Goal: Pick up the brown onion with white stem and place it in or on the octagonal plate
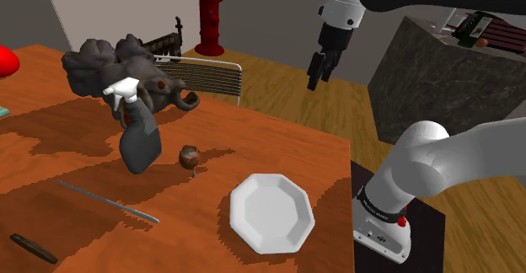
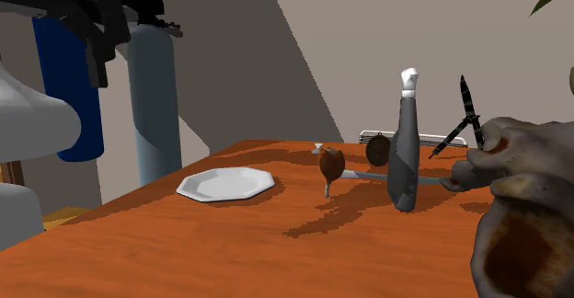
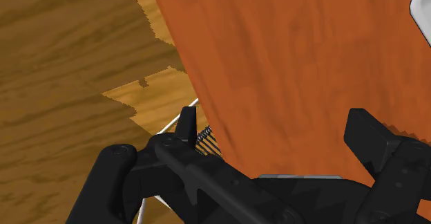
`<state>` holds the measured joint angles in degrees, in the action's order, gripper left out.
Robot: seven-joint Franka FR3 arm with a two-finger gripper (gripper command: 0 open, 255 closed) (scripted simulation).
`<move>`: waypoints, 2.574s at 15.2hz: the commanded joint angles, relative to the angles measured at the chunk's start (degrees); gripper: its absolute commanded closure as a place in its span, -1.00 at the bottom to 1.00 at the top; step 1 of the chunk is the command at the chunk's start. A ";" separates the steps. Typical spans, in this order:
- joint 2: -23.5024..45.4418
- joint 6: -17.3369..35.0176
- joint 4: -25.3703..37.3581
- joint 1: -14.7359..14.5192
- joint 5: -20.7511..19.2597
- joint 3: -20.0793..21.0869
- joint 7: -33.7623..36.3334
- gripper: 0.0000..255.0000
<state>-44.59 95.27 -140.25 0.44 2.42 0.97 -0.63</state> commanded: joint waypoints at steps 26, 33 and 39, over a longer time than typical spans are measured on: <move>37.42 17.80 20.84 -7.63 -0.13 28.72 30.62 -1.00; 48.82 19.53 28.50 -10.10 -7.16 32.10 38.51 -1.00; 50.39 23.54 25.76 -10.23 -8.29 31.96 39.29 -1.00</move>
<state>5.58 118.20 -114.10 -9.82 -5.71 33.00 38.65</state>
